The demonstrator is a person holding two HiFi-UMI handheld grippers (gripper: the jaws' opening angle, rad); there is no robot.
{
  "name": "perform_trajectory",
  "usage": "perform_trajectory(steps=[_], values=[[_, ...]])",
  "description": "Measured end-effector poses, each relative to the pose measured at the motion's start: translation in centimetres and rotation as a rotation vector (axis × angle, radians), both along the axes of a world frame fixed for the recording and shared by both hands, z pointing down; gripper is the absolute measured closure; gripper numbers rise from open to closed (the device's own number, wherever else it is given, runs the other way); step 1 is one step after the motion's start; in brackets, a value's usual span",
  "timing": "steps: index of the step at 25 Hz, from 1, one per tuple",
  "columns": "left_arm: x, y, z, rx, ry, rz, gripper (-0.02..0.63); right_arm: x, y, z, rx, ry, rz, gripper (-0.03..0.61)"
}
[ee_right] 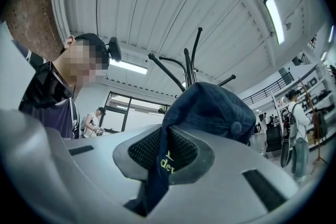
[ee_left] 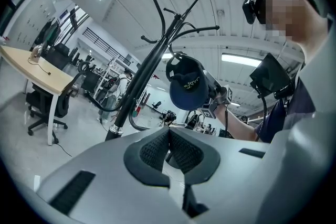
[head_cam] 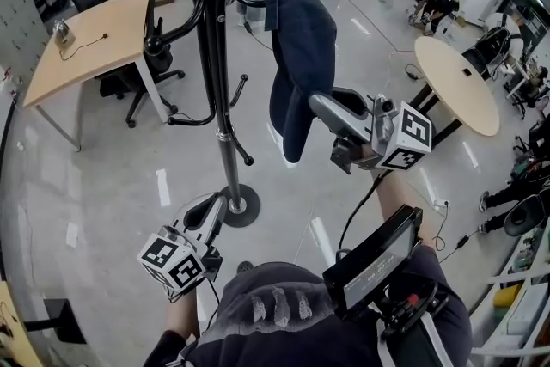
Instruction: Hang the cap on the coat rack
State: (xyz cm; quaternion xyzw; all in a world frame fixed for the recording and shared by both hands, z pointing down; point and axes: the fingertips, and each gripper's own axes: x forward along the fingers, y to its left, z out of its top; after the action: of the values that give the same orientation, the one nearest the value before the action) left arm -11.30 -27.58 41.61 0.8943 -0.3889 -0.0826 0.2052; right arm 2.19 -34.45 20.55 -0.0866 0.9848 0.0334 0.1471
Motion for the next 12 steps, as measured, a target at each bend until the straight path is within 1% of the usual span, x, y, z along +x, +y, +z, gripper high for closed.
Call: perform_trajectory(steps=[4,12], values=[[0.72,0.10,-0.29,0.004,-0.001,0.005,0.606,0.15,-0.01,0.09,-0.008,0.006,-0.011,0.546],[0.57,0.29,-0.27,0.000,0.002,-0.005,0.606,-0.72,-0.20,0.28,-0.017,0.017,-0.030,0.546]])
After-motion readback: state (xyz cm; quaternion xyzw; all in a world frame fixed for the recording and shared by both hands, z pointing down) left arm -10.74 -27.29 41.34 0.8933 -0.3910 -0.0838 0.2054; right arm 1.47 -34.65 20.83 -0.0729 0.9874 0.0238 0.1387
